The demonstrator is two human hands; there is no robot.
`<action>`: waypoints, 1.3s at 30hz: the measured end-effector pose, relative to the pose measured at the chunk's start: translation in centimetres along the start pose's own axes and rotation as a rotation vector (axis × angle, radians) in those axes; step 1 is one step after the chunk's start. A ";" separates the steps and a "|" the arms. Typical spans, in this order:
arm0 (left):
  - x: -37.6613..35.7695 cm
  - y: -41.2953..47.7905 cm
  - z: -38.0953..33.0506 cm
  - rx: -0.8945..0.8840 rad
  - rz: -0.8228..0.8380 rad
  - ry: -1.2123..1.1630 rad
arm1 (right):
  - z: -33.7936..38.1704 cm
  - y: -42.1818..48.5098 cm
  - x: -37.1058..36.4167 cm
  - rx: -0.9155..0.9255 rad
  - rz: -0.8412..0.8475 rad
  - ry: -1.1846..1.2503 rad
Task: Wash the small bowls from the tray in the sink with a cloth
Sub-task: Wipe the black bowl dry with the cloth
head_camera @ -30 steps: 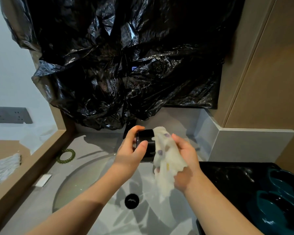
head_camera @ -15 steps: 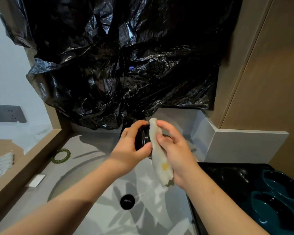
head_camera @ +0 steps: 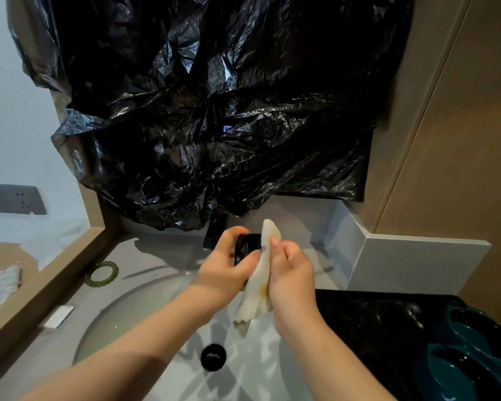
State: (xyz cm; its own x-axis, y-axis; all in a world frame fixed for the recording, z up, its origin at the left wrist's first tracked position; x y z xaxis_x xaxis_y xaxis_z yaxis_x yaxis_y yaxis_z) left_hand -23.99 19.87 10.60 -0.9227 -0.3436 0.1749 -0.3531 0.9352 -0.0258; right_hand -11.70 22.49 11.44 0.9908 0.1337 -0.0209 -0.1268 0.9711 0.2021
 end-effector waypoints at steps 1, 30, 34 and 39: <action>-0.5 0.0 0.4 0.045 0.043 -0.072 | 0.1 -0.1 0.4 0.030 -0.024 -0.009; -0.7 -1.3 -0.1 0.241 0.122 -0.103 | 1.4 2.5 -0.8 0.322 0.287 -0.559; -0.1 -1.3 -2.3 -0.070 0.067 0.091 | -1.7 1.2 -1.1 -0.138 0.305 -0.187; -1.1 -1.2 -2.6 -0.063 0.363 0.178 | 1.5 2.3 0.5 0.229 0.270 -0.641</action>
State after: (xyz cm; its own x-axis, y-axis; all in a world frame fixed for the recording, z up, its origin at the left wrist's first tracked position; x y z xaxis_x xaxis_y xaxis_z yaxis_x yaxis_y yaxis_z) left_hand -22.18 19.35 12.99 -0.9424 0.0249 0.3336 0.0058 0.9983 -0.0579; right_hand -11.44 24.51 13.36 0.7680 0.1527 0.6219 -0.4271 0.8458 0.3197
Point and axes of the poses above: each hand's wrist, its own y-axis towards the middle knuckle, its own x-axis out of the back of the hand, z = x × y, the point moved 10 cm from there along y, towards the middle knuckle, and after that the axes turned 8 degrees about x, right-handed, at the moved point
